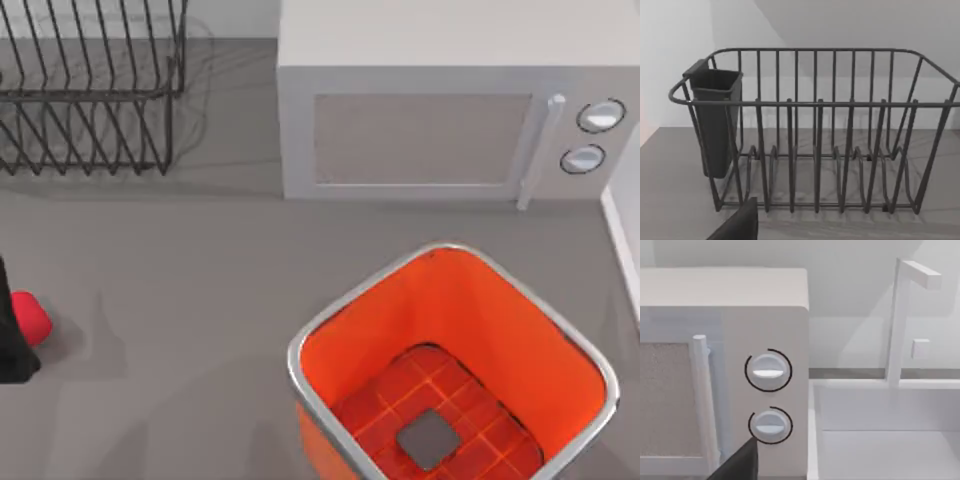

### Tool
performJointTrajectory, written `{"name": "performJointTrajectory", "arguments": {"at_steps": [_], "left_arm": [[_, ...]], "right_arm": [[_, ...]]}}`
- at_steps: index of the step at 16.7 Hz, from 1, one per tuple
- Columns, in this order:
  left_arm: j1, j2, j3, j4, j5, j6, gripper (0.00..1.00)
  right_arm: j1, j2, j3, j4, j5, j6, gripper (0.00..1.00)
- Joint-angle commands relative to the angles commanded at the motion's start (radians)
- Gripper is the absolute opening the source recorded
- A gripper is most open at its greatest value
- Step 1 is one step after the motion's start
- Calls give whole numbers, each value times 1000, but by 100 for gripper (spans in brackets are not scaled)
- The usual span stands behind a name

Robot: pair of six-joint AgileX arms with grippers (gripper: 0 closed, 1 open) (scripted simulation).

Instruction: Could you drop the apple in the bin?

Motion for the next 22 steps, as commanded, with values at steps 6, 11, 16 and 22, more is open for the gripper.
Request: {"name": "performJointTrajectory", "arguments": {"at_steps": [6,11,16,22], "left_arm": [[1,102,90,-83,-11,80,100],[-3,455,373,-306,-15,292,100],[-8,998,736,-567,-12,536,100],[8,1550,1067,-851,-2,744,100]], "right_arm": [[0,0,0,0,0,0,100],[0,0,0,0,0,0,100],[0,0,0,0,0,0,100],[0,0,0,0,0,0,100]]}}
